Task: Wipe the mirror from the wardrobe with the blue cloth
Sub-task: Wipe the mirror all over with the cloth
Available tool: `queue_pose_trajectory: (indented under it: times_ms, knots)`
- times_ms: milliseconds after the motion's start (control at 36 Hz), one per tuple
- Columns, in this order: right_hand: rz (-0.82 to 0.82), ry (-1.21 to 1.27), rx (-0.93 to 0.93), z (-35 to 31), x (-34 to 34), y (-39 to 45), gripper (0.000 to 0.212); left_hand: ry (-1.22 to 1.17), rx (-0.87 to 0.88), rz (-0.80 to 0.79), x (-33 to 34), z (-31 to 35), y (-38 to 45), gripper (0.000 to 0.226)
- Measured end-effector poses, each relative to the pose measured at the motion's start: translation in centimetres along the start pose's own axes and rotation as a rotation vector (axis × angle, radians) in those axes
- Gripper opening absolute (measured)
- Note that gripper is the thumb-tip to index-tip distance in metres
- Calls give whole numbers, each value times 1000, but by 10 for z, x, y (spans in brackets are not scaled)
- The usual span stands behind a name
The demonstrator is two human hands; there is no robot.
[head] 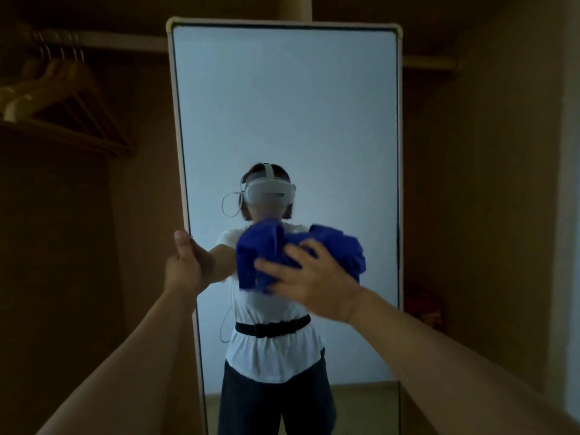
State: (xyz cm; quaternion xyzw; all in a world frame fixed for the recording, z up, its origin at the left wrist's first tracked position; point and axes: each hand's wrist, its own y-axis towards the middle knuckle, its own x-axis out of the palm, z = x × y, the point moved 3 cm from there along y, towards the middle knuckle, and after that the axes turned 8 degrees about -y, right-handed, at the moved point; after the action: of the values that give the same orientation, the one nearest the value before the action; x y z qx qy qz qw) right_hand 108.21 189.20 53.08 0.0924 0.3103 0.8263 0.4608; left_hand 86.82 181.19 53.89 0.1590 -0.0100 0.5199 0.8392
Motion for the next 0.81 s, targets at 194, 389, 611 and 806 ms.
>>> queue_pose_trajectory:
  times_ms: [194,389,611,806]
  knots:
    - [-32,-51,561,99,3,11,56,0,38,54,3,1,-4,59]
    - [32,-63,794,108,4,-25,47,66,75,94,1,-5,-1,63]
    - [15,5,904,29,21,-72,56,79,94,127,-2,-7,-1,81]
    - [-84,52,749,-56,25,-91,54,51,65,98,-6,-6,-4,78]
